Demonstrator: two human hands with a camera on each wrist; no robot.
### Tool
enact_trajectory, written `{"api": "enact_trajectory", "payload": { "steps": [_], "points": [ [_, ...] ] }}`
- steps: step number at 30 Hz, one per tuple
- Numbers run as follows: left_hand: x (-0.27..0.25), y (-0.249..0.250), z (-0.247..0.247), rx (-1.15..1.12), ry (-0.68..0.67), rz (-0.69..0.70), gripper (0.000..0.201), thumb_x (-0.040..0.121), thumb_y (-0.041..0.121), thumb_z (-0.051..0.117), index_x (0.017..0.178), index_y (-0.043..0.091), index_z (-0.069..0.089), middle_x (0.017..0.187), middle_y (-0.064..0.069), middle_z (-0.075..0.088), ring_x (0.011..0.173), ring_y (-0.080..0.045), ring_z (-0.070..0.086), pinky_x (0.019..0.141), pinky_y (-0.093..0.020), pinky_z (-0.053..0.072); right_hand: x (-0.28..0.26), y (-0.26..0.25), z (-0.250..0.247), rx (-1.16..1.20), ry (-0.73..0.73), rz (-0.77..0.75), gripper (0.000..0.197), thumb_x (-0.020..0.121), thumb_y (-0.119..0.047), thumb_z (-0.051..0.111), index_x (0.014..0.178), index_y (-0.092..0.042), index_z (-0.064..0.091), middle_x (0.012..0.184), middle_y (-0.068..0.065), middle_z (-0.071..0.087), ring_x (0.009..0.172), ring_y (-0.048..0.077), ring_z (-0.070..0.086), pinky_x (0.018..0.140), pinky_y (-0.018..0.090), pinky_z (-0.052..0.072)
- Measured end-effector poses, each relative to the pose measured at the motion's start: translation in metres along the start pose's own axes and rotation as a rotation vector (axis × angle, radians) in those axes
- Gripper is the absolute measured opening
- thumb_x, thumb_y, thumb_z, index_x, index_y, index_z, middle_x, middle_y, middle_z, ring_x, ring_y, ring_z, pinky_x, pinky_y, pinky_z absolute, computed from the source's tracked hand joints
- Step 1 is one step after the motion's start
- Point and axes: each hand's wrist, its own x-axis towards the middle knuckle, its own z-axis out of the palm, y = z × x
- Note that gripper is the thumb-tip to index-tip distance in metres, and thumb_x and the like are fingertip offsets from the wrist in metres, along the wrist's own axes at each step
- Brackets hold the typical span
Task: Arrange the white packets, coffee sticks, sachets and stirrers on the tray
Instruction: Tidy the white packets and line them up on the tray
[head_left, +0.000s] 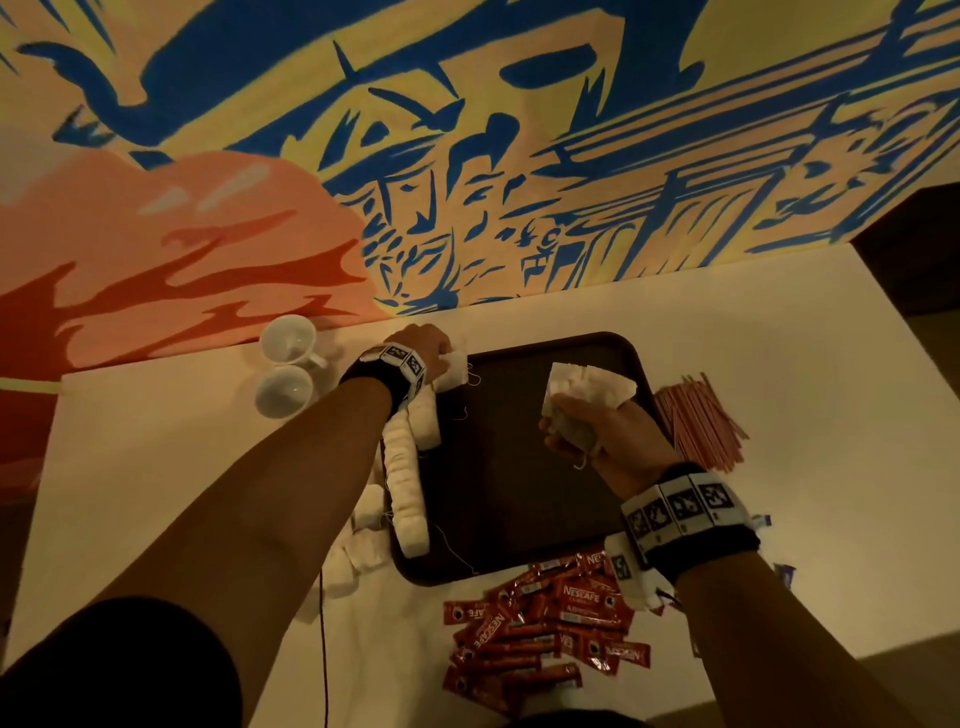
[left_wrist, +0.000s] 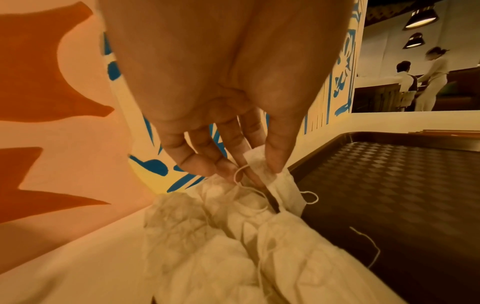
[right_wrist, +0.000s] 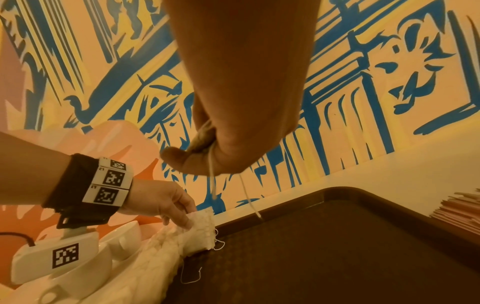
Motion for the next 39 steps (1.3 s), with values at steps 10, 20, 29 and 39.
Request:
{"api": "enact_trajectory", "payload": {
  "steps": [10, 20, 29, 39],
  "points": [
    [0.002, -0.001, -0.001, 0.001, 0.019, 0.023, 0.028, 0.089, 0.031, 0.068, 0.116, 0.023, 0.068, 0.121, -0.004, 0.067, 0.108, -0.028, 0.063, 0.094, -0.038, 0.052, -0.012, -0.007, 0.003, -0.006, -0.020, -0.018, 0.034, 0.096, -0.009, 0.066, 0.129, -0.010, 0.056, 0.110, 0.018, 0.069, 0.093, 0.025, 0.073, 0.072, 0.035, 0.061],
    [-0.007, 0.000, -0.006, 0.033, 0.071, 0.037, 0.019, 0.088, 0.023, 0.067, 0.107, 0.024, 0.069, 0.120, -0.005, 0.067, 0.109, -0.029, 0.062, 0.093, -0.036, 0.050, -0.026, -0.008, 0.007, -0.023, -0.042, -0.011, 0.040, 0.098, -0.011, 0.063, 0.136, -0.007, 0.052, 0.121, 0.023, 0.066, 0.095, 0.027, 0.072, 0.069, 0.033, 0.060],
    [-0.033, 0.016, -0.026, -0.067, 0.226, -0.078, 0.022, 0.089, 0.028, 0.066, 0.111, 0.026, 0.066, 0.123, -0.003, 0.065, 0.113, -0.028, 0.059, 0.098, -0.042, 0.050, -0.042, -0.015, 0.002, 0.031, -0.136, 0.014, 0.041, 0.099, -0.003, 0.056, 0.139, -0.007, 0.050, 0.129, 0.026, 0.063, 0.102, 0.031, 0.071, 0.076, 0.037, 0.062],
    [-0.142, 0.074, -0.049, -0.646, 0.401, -0.009, 0.006, 0.089, 0.022, 0.070, 0.094, 0.020, 0.073, 0.098, 0.011, 0.070, 0.088, -0.003, 0.063, 0.078, -0.018, 0.047, -0.072, -0.034, -0.003, 0.039, -0.229, -0.048, 0.029, 0.099, -0.008, 0.062, 0.127, -0.015, 0.059, 0.108, 0.020, 0.075, 0.096, 0.033, 0.071, 0.074, 0.040, 0.062]
  ]
}}
